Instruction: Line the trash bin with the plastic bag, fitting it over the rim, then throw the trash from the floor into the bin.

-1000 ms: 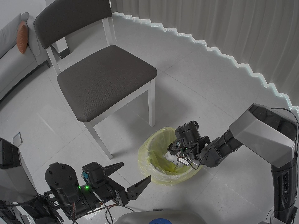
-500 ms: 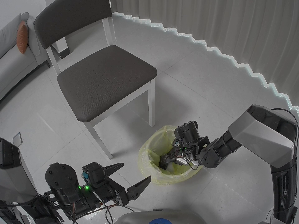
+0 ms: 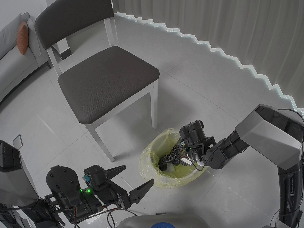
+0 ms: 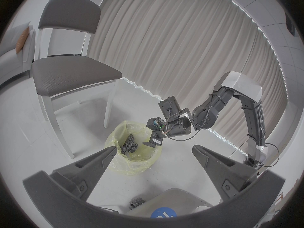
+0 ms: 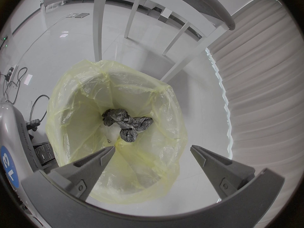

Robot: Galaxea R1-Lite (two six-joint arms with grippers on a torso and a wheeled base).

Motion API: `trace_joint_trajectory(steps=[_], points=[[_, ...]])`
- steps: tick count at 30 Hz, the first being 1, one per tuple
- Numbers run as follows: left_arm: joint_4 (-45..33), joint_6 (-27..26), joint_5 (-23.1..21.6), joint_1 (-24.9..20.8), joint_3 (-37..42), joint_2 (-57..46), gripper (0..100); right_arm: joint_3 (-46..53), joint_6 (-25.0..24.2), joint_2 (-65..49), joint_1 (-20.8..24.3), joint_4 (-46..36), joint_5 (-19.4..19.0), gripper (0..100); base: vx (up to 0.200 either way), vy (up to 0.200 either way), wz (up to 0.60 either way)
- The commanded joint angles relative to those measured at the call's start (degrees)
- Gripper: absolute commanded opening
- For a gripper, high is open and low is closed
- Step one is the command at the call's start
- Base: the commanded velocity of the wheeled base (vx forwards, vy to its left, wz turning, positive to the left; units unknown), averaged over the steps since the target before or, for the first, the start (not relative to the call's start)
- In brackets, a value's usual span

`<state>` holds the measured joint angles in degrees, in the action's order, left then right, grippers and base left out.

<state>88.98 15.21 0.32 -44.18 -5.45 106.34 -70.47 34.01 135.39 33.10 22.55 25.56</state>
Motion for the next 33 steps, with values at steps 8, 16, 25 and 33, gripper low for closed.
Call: trace_joint_trajectory(steps=[8,16,25,33], points=[[0.8,0.2,0.1,0.1,-0.3,2.0,100,7.3,0.4,-6.4,-9.3,-0.1,-0.1,100,0.0,0.0,0.0],[0.8,0.1,0.2,0.1,-0.4,4.0,100,10.4,0.2,-5.6,-15.8,2.3,-0.7,100,0.0,0.0,0.0],[0.8,0.2,-0.1,1.3,-0.4,4.7,100,8.1,0.4,0.3,-15.1,7.2,-0.9,100,0.0,0.0,0.0],[0.8,0.3,-0.2,3.0,-1.2,6.9,100,3.8,0.2,8.3,-14.6,8.1,-0.9,100,0.0,0.0,0.0]])
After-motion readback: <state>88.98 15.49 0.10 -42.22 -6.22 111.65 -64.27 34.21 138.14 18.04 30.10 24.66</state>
